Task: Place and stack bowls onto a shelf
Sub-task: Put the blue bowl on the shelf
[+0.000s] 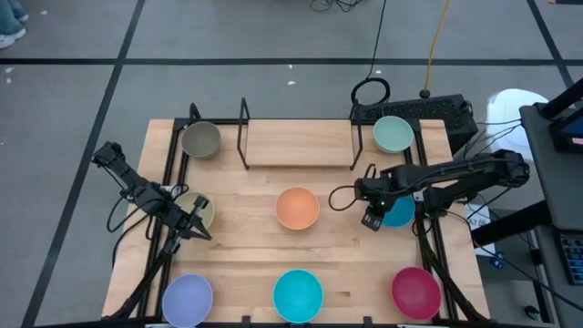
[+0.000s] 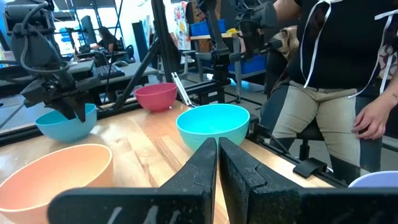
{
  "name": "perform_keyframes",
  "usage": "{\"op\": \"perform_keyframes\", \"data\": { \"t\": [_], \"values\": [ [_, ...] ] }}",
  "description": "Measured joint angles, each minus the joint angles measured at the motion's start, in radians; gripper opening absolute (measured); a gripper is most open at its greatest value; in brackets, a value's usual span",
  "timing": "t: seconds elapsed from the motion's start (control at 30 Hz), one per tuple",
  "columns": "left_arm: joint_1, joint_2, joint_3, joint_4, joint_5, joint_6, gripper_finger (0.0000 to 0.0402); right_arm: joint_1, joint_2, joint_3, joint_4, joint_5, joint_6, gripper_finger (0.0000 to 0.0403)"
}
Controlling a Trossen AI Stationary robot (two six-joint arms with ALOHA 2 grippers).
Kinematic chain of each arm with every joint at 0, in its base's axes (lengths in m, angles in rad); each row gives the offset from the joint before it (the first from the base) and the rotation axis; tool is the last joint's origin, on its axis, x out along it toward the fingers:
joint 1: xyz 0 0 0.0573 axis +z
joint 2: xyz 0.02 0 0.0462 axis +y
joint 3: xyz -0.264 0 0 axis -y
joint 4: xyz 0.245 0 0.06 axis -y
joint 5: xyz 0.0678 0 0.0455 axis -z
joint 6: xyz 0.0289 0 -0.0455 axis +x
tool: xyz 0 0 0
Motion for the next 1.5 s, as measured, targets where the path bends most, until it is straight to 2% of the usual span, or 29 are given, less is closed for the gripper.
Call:
{"op": "perform_keyframes", "data": {
  "t": [0.3,0.53,0.77,1.07,1.2,1.5],
  "values": [
    [0.000,0.000,0.000,0.000,0.000,0.000,0.0024,0.000,0.046,0.000,0.055,0.002,-0.083,0.0087],
    [0.000,0.000,0.000,0.000,0.000,0.000,0.0024,-0.001,0.054,0.004,0.054,0.010,-0.139,0.0013],
    [0.000,0.000,0.000,0.000,0.000,0.000,0.0024,0.000,0.039,0.003,0.042,0.018,-0.183,0.0005],
    [0.000,0.000,0.000,0.000,0.000,0.000,0.0024,0.056,-0.045,0.109,-0.147,0.011,-0.205,0.0000],
    [0.000,0.000,0.000,0.000,0.000,0.000,0.0024,0.087,-0.082,0.217,-0.248,0.070,-0.205,0.0000],
    [0.000,0.000,0.000,0.000,0.000,0.000,0.0024,0.106,-0.101,0.528,-0.493,0.364,-0.225,0.0000]
  ]
}}
